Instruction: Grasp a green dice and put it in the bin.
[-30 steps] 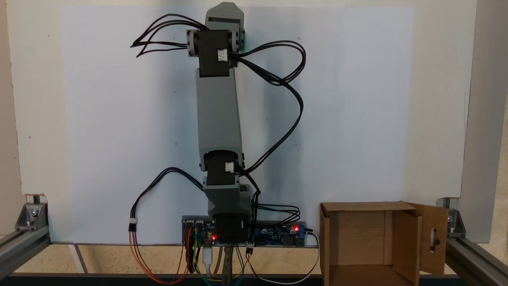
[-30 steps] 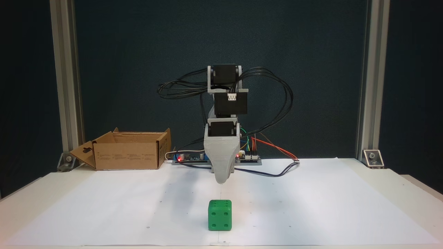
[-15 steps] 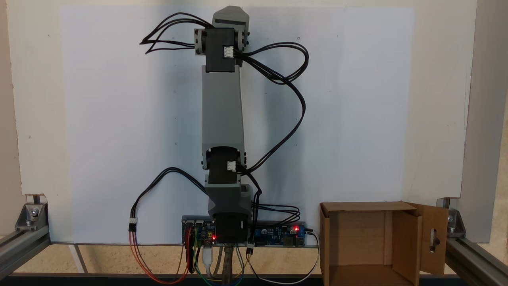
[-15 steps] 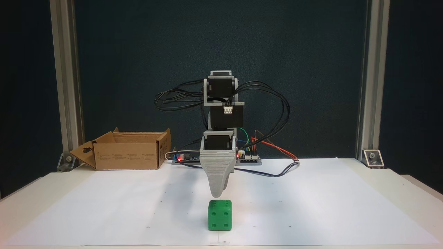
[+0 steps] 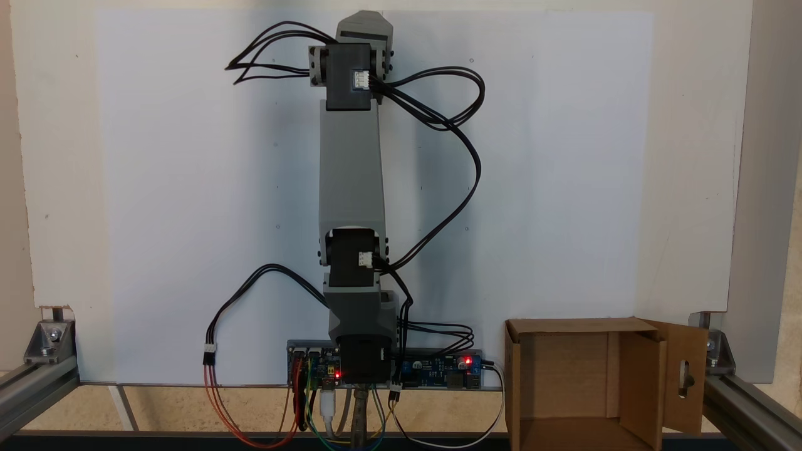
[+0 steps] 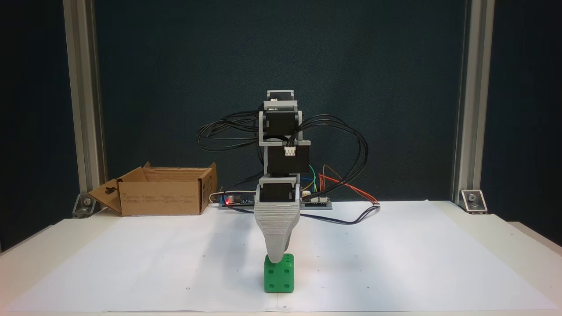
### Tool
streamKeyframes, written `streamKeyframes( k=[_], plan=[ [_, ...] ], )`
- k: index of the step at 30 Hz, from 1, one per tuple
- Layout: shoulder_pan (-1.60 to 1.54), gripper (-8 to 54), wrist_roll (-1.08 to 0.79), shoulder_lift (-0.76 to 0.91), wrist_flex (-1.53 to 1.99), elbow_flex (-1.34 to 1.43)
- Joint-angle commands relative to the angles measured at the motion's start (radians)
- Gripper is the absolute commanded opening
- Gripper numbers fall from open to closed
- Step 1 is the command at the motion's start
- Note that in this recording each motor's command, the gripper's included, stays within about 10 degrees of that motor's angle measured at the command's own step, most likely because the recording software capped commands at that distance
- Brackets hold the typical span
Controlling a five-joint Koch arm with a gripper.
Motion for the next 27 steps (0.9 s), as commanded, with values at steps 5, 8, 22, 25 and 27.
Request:
streamKeyframes(
  k=[5, 8, 22, 25, 27],
  plan=[
    [-0.006, 43.2, 0.029, -0.002, -0.028, -0.014],
    [-0.008, 43.1, 0.029, -0.020, -0.044, -0.014],
    [-0.006, 43.0, 0.028, -0.071, -0.069, -0.014],
    [-0.006, 42.1, 0.026, -0.077, -0.069, -0.014],
    [-0.011, 42.1, 0.026, -0.083, -0.067, -0.014]
  ],
)
